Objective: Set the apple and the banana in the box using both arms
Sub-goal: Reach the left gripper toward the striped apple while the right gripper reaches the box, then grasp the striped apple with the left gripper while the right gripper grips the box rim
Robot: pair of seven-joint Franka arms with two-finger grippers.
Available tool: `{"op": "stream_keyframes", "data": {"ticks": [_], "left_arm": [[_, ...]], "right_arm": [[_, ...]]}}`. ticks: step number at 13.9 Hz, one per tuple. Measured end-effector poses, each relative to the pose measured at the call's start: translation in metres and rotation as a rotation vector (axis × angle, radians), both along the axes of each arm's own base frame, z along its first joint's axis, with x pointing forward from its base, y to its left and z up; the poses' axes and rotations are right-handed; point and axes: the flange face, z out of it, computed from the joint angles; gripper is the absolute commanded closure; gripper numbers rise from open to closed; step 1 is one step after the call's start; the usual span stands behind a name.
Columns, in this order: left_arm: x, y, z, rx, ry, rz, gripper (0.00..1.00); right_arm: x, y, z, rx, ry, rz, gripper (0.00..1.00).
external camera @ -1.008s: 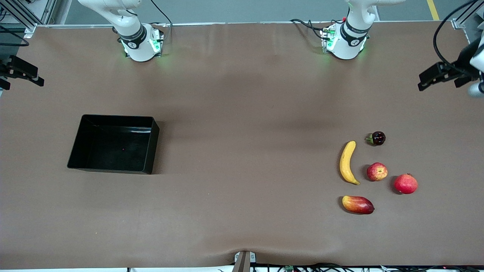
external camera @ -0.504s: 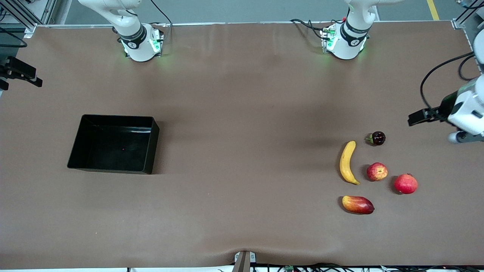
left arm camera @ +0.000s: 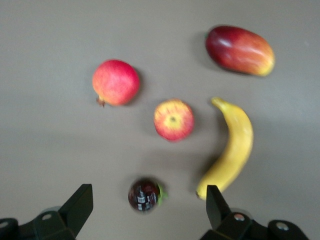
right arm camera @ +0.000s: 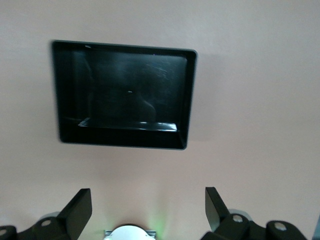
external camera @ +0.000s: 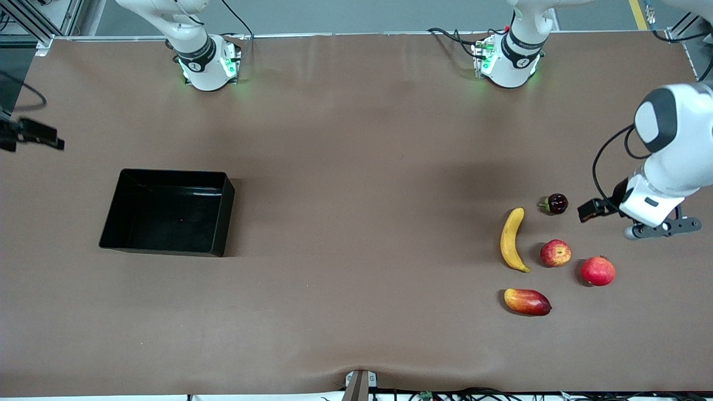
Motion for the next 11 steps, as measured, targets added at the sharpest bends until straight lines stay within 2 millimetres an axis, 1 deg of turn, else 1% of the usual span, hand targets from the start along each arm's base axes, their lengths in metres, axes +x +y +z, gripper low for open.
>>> {"op": "stream_keyframes", "data": {"ticks": [2,3,4,5,6,8,9,11], "left_arm": [[0.011,0.017,-0.043,-0.003,-0.014,0.016,0.0],[0.015,0.02,-0.064,-0.006,-0.01,0.019,0.0],[0.019,0.019,-0.082,-0.008,-0.002,0.016,0.0],[0.022,0.015,-0.095,-0.011,0.001,0.009,0.0],[0.025,0.009,-0.104,-0.014,0.003,0.0,0.0],[0.031,-0.003,-0.117,-0.018,0.0,-0.012,0.0],[0.034,-0.008,-0.123,-0.02,0.002,-0.016,0.0],[0.037,-0.015,-0.135,-0.028,0.01,-0.015,0.0]], "right_arm": [[0.02,-0.029,-0.055,0.004,0.06,-0.041,0.0],[0.027,-0.04,-0.083,0.009,0.095,-0.056,0.0],[0.034,-0.046,-0.107,0.012,0.119,-0.063,0.0],[0.041,-0.049,-0.129,0.012,0.129,-0.063,0.0],[0.048,-0.049,-0.15,0.013,0.137,-0.059,0.0],[0.058,-0.052,-0.194,0.014,0.137,-0.044,0.0],[0.06,-0.06,-0.216,0.02,0.13,-0.022,0.0],[0.054,-0.08,-0.261,0.046,0.129,-0.005,0.0]]}}
